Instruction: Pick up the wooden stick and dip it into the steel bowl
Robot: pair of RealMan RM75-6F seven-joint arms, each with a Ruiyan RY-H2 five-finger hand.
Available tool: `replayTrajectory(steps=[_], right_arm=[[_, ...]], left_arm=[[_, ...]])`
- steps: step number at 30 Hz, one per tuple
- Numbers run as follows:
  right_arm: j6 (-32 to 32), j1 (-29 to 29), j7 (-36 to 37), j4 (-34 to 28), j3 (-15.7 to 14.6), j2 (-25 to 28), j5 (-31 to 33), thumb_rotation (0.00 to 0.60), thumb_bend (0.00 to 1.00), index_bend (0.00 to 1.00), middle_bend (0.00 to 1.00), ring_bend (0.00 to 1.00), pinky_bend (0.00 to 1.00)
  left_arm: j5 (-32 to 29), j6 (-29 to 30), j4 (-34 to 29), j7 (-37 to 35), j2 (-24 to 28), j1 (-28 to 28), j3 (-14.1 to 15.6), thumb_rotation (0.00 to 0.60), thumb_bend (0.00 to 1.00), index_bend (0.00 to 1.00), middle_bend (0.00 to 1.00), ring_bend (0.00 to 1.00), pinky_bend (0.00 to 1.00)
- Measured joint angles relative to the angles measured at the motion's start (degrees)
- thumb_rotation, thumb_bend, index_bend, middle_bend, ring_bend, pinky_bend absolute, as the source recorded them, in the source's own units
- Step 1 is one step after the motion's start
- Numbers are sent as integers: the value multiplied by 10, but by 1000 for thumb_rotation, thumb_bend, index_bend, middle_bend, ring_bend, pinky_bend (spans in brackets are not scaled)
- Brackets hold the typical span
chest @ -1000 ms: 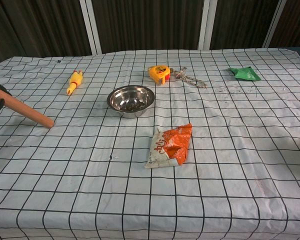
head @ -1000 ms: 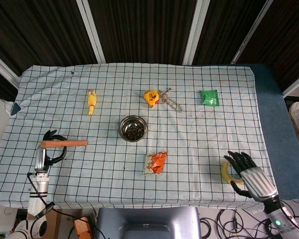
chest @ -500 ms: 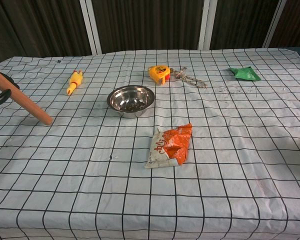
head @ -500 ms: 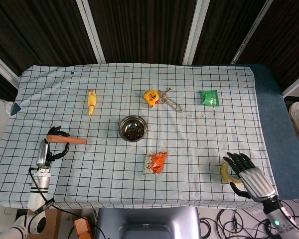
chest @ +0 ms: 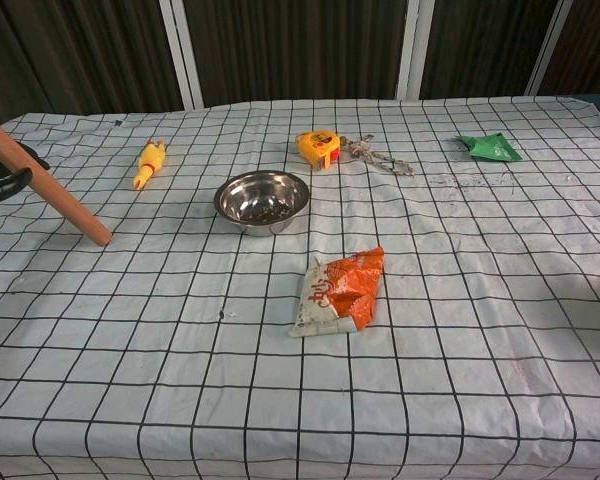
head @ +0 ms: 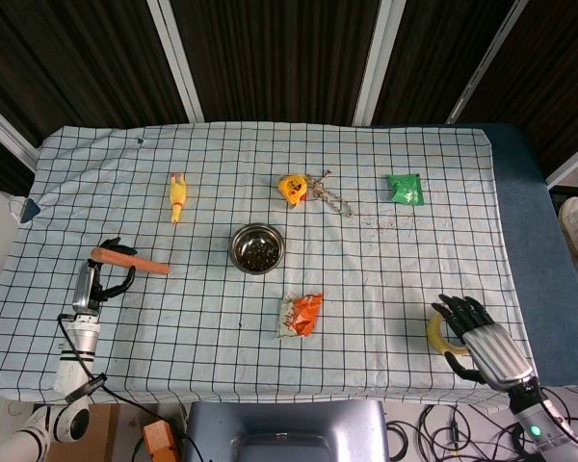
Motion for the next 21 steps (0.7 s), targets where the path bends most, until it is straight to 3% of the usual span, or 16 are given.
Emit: replayTrajectory(steps=[8,16,21], right_arm=[[-1,-1,0,0,2,1,4,600,380,0,0,0,0],[1,-2,1,-1,3,3,4,600,380,0,0,0,0],[1,-3,0,-1,3,2,5,600,379,0,0,0,0]], left_arm=[[-3,-21,-7,-15,6,-11,-4,600,420,313,307,90,28],[2,-26,-7,-50,9,-14,-3,600,409,233,291,82,68],[8,-31,-16,-90,16,-15,0,600,387,41,209,61,141]])
